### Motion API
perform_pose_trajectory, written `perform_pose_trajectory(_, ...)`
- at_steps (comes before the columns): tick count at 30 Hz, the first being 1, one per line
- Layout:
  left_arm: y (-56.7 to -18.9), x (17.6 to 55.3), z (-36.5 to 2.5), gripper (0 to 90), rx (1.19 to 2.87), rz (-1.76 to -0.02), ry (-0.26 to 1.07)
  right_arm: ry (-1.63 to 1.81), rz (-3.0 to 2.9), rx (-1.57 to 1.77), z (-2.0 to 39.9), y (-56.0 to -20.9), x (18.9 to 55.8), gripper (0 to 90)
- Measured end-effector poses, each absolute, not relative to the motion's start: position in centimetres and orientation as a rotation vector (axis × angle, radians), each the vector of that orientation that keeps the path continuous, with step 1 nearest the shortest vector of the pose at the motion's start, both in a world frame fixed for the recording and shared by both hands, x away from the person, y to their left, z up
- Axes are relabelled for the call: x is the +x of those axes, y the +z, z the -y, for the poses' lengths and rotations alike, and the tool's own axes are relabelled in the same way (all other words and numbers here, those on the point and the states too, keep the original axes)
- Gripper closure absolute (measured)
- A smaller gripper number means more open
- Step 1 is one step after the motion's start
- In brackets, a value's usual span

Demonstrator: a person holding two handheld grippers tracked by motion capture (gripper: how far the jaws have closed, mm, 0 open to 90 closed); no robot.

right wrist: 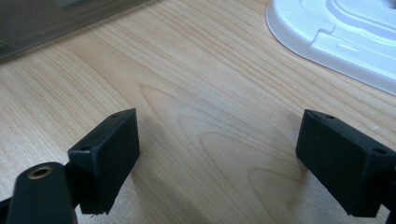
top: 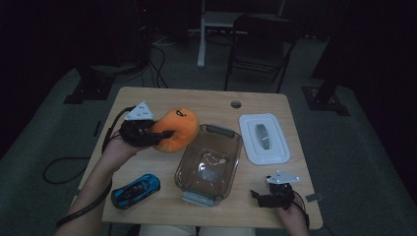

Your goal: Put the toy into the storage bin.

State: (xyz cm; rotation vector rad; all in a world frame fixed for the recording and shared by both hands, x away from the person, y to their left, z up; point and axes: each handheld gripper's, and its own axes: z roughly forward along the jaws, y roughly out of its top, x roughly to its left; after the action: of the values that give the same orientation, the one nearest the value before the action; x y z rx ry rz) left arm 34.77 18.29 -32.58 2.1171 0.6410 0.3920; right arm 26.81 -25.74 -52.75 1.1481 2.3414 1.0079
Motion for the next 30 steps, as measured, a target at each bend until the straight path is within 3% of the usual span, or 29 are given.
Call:
perform_pose_trajectory(13, -33.3, 36.3, -12.9, 57.3, 2.195, -0.489, 0.338, 1.009, -2.341, 1.15, 25.7, -52.7, 26.8, 13.0)
perform_pose_trajectory(30, -36.2, 38.6, -9.4, 56.8, 2.238, -0.291, 0.184, 1.008, -2.341, 1.148, 25.7, -52.8, 26.8, 13.0)
